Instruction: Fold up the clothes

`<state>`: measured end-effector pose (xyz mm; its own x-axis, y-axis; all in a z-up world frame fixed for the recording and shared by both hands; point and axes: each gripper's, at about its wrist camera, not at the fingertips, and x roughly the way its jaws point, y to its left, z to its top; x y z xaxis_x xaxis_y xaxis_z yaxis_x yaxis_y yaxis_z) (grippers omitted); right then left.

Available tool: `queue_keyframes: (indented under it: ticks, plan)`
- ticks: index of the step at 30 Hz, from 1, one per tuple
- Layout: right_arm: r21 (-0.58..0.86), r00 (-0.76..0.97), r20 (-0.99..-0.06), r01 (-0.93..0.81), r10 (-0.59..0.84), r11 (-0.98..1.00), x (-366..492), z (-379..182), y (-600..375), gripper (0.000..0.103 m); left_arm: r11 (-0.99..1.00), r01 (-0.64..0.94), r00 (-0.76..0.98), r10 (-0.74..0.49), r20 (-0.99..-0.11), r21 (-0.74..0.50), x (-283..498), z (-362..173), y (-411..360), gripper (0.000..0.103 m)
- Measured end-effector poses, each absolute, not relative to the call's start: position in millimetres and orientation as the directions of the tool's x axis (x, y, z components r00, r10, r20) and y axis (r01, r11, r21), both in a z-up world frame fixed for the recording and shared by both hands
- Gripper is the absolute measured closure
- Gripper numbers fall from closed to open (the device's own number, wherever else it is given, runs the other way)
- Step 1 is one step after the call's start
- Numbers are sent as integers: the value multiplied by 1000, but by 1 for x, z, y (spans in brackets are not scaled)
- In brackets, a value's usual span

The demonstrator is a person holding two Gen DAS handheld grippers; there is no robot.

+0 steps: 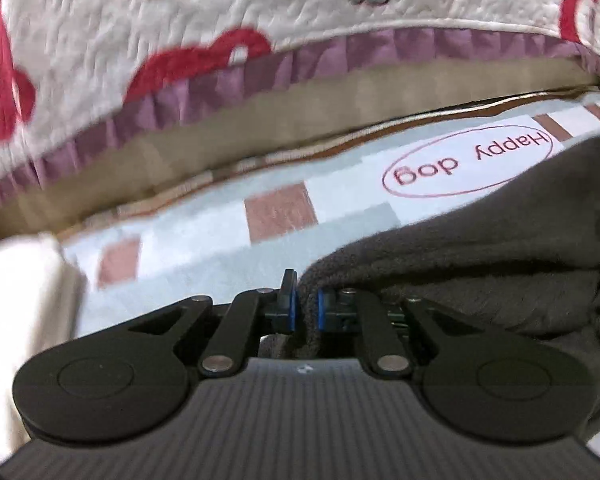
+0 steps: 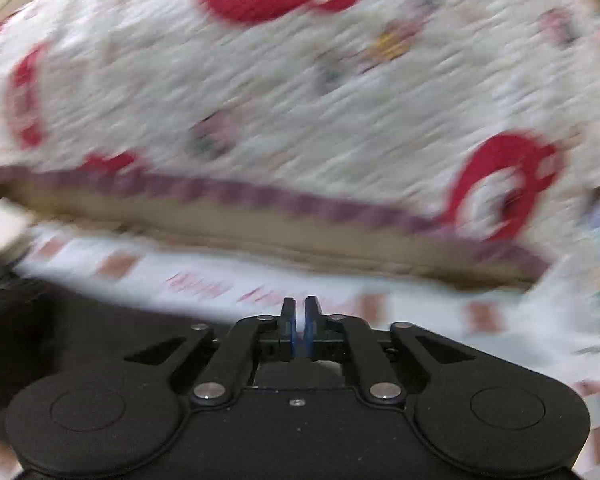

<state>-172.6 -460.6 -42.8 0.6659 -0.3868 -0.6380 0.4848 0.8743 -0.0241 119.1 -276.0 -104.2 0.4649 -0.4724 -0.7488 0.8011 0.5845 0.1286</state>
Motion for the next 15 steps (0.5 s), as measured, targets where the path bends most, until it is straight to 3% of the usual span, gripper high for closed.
queue_keyframes:
  ticks: [3,5,7,9,14,15]
  plan:
    - [-80,627,-713,371,-314,925,-164,-81,-425,70,596,798,441,-473,-763,92,125,-109,-278,93]
    - [-140,575,-758,318,-308,938,-159,-104,-406,68,602,795,430,-479,-765,70,127,-107,-276,93]
    - [-246,528,-775,254,-347,935,-154,-123,-388,49,609,792,419,-490,-765,44,129,-103,-273,93]
    - [-344,500,-771,196,-395,918,-151,-136,-376,42,606,795,416,-494,-764,41,129,-101,-272,93]
    - [-501,472,-714,170,-517,848,-139,-147,-374,47,597,801,407,-490,-771,43,129,-102,-267,92]
    - [-499,478,-704,194,-526,845,-137,-144,-379,63,595,802,406,-488,-773,45,128,-102,-266,92]
